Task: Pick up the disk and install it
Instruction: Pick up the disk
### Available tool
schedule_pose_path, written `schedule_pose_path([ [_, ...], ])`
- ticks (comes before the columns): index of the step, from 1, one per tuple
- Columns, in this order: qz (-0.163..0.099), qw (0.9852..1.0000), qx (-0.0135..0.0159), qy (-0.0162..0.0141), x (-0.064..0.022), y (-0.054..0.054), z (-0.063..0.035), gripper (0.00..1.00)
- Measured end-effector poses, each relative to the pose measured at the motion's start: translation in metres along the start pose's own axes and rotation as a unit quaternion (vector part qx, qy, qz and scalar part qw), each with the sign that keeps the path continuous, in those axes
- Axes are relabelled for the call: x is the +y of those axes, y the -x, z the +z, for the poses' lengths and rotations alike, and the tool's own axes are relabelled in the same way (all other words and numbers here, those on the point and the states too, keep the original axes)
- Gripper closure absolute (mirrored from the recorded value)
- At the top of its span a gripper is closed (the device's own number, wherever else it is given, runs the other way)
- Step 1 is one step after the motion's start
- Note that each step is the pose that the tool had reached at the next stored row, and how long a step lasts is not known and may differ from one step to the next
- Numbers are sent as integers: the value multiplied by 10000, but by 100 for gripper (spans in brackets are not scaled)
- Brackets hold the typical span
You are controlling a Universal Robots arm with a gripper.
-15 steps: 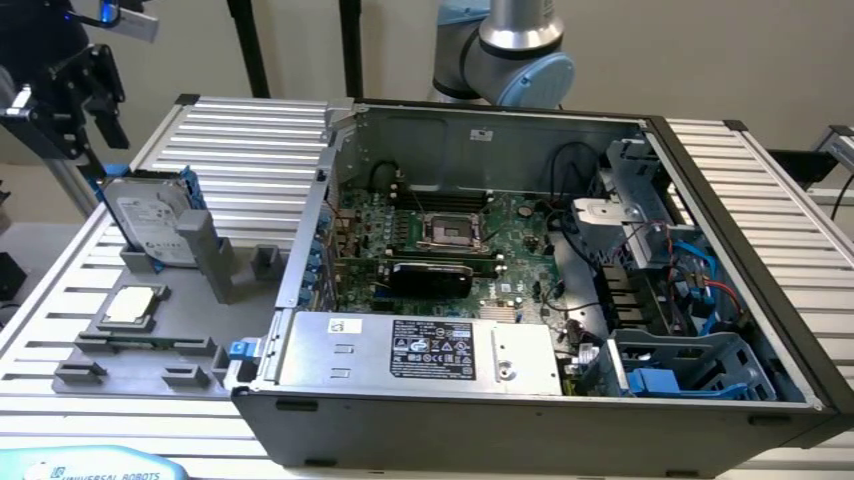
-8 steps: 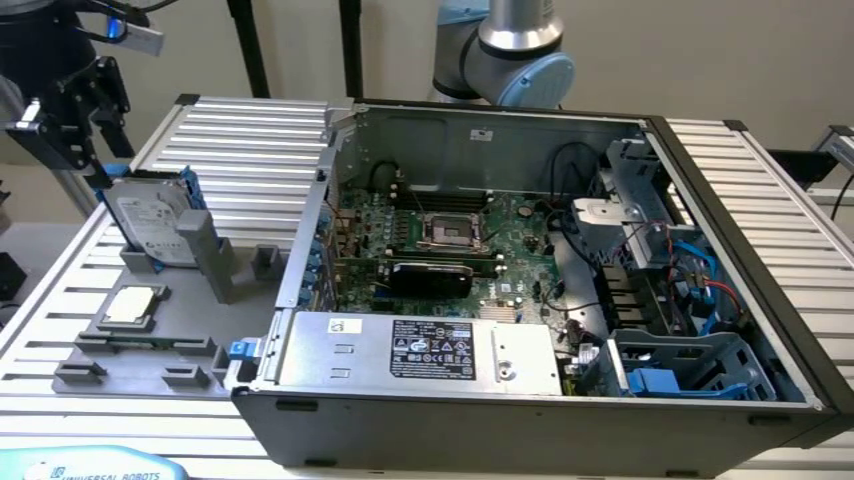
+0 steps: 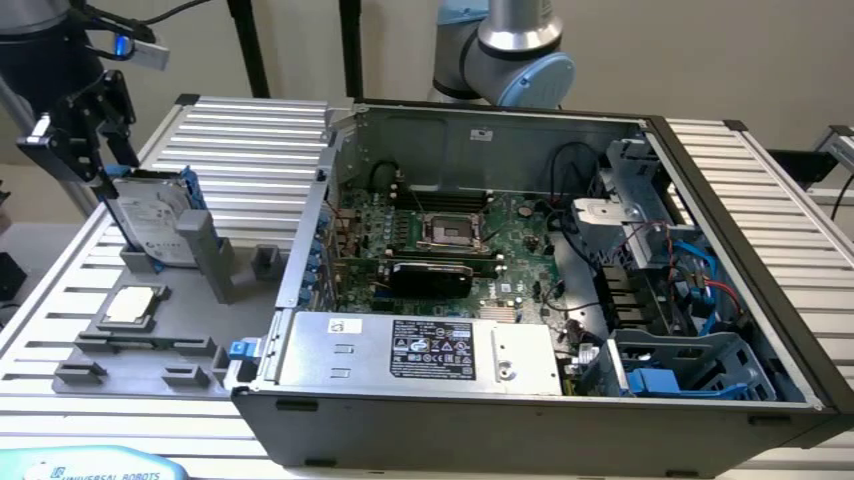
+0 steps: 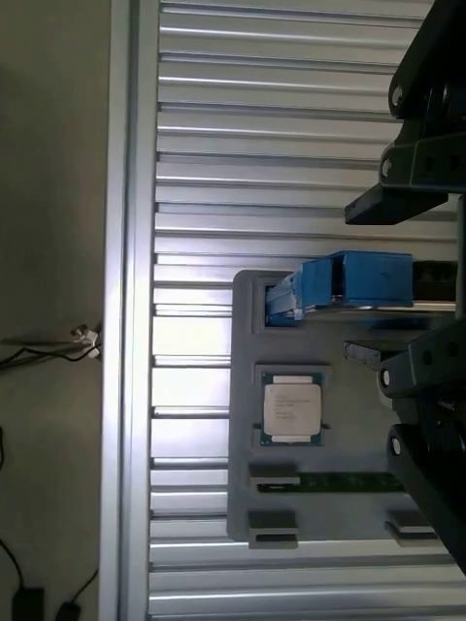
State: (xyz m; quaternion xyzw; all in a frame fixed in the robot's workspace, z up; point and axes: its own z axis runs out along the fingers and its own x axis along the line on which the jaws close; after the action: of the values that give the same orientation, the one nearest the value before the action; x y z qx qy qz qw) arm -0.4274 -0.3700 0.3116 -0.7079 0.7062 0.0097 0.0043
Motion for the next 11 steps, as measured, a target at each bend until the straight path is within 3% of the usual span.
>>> schedule_pose_path([
  [11,1,10000,3,1,4,-4,188,40],
])
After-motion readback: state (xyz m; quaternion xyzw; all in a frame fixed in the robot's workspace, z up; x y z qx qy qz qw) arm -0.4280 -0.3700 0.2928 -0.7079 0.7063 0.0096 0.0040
